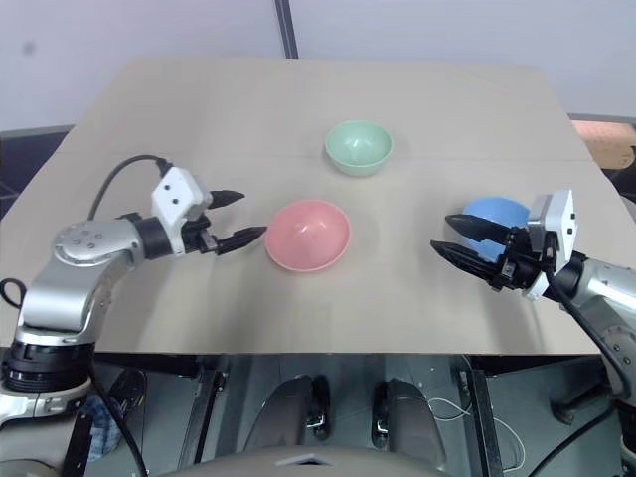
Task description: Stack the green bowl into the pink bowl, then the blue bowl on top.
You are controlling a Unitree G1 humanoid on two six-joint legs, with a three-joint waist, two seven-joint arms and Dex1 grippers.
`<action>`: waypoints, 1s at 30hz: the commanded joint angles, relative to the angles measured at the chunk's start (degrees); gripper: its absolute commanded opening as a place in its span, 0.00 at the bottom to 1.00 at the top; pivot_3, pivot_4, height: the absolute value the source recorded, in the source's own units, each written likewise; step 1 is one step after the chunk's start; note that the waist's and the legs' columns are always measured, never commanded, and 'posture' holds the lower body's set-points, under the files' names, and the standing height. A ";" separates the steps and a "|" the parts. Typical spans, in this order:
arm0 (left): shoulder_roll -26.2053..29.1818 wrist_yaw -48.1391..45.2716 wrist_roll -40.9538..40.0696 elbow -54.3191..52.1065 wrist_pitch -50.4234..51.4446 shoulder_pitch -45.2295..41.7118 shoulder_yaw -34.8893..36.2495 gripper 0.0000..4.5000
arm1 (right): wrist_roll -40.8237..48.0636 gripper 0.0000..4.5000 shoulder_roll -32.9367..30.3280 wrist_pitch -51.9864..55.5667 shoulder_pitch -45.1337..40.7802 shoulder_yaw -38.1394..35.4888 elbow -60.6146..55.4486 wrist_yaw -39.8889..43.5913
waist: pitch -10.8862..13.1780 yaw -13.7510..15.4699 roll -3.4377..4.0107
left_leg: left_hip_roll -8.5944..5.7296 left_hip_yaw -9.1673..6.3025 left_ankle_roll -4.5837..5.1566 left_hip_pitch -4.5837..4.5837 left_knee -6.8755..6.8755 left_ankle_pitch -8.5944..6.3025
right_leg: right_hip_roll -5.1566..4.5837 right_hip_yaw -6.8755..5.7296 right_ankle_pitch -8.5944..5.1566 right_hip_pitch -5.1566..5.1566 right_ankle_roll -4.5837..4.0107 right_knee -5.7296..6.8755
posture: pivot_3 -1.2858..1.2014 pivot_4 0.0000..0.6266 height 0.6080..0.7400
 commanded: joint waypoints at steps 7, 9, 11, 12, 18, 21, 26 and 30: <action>0.75 4.16 -1.34 -1.40 -1.54 3.51 6.84 0.86 | -10.48 0.57 -1.36 3.56 -16.18 11.03 4.05 -6.40 | 0.02 -0.73 0.04 | 0.01 0.02 -0.04 -0.01 -0.02 0.02 | -0.01 -0.01 0.00 -0.03 -0.01 0.01 | 0.52 0.24 1.00; 0.40 4.78 -1.81 -2.23 -1.16 3.98 6.92 0.86 | -12.68 0.57 0.76 7.03 -25.63 16.48 4.46 -8.72 | 0.07 -1.71 0.11 | 0.04 0.15 -0.03 0.04 -0.03 0.02 | -0.01 0.10 0.01 -0.08 -0.01 0.08 | 0.52 0.24 1.00; -0.86 6.04 -3.38 -3.47 -0.66 4.25 7.99 0.86 | -17.99 0.57 1.87 12.26 -33.98 23.75 9.21 -10.31 | 0.06 -1.84 0.09 | 0.06 0.15 -0.03 0.10 -0.03 0.02 | 0.02 0.13 0.00 -0.12 -0.02 0.21 | 0.52 0.24 1.00; -1.40 6.48 -4.34 -4.06 -0.29 4.28 8.47 0.86 | -20.68 0.57 2.46 11.63 -36.39 26.18 11.48 -10.39 | 0.00 -1.68 0.01 | 0.07 0.13 -0.11 0.12 -0.07 0.06 | 0.02 0.11 -0.01 -0.12 -0.03 0.23 | 0.52 0.24 1.00; -1.15 5.92 -6.30 -4.56 -1.67 6.08 9.39 0.86 | -33.70 0.57 11.18 3.99 -48.93 35.52 29.48 -12.10 | -0.08 -1.33 -0.14 | -0.06 0.08 -0.24 -0.18 -0.08 0.15 | -0.10 -0.03 0.14 -0.18 -0.25 0.00 | 0.52 0.24 1.00; -1.00 6.05 -6.95 -3.95 -1.58 6.73 10.32 0.86 | -39.12 0.57 16.86 1.16 -55.38 38.93 41.60 -13.33 | -0.07 -1.87 -0.13 | -0.06 0.12 -0.24 -0.30 -0.05 0.15 | -0.10 -0.01 0.16 -0.31 -0.25 0.01 | 0.52 0.24 1.00; -1.05 6.42 -7.19 -4.99 -1.94 7.76 9.94 0.86 | -46.08 0.57 23.27 -5.00 -63.15 41.31 57.82 -14.00 | -0.06 -1.79 -0.11 | 0.00 0.13 -0.27 -0.28 -0.09 0.17 | -0.06 -0.03 0.15 -0.35 -0.27 0.07 | 0.52 0.24 1.00; -0.92 7.05 -7.24 -5.12 -1.79 7.92 9.92 0.86 | -49.53 0.57 26.14 -8.49 -65.90 42.53 64.14 -12.77 | -0.06 -1.78 -0.11 | -0.01 0.10 -0.27 -0.35 -0.06 0.17 | -0.09 -0.06 0.16 -0.36 -0.27 0.04 | 0.52 0.24 1.00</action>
